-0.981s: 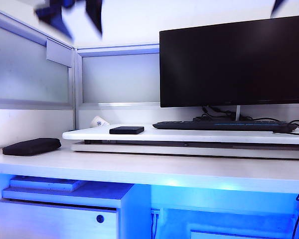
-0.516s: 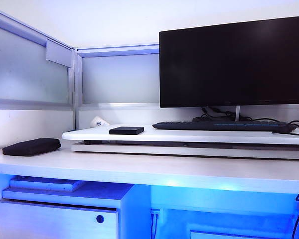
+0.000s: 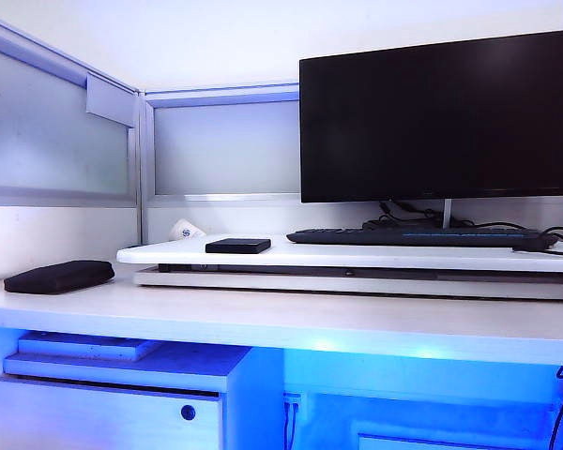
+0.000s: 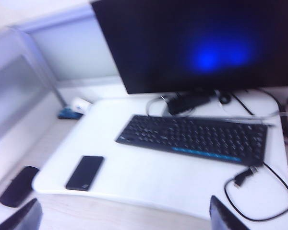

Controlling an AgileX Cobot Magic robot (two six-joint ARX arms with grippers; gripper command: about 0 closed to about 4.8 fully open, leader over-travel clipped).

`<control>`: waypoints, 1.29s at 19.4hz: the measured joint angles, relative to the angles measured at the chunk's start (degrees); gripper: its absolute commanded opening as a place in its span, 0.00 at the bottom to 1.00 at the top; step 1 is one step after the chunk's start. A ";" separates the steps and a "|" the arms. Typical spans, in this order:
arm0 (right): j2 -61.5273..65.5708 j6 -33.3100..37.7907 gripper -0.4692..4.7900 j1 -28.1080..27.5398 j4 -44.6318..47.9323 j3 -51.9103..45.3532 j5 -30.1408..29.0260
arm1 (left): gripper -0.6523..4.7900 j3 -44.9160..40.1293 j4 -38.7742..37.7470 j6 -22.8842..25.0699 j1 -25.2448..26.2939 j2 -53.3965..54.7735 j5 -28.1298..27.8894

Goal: Unplug the data cable of the portable hard drive.

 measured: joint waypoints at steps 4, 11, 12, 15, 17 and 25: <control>-5.18 -0.11 1.00 0.00 -1.01 -1.55 -0.28 | 0.75 -22.71 6.88 -1.95 0.00 -16.31 -2.56; -19.54 -0.68 0.95 0.02 -1.40 -17.97 -0.48 | 0.73 -53.55 17.59 -7.91 0.00 -39.54 -4.48; -21.68 -0.68 0.94 0.02 -1.60 -21.03 -1.03 | 0.73 -55.69 16.26 -6.36 0.00 -41.29 -5.62; -29.18 -0.70 0.94 0.02 -1.86 -29.88 -2.67 | 0.73 -60.08 15.69 -3.65 0.00 -44.37 -6.99; -35.28 -0.39 0.94 0.02 -0.42 -34.36 -2.95 | 0.66 -63.69 16.52 -2.60 0.00 -46.40 -8.57; -43.65 -0.33 0.92 0.00 -1.01 -42.97 -3.41 | 0.61 -82.12 26.12 -6.75 0.02 -57.66 -9.42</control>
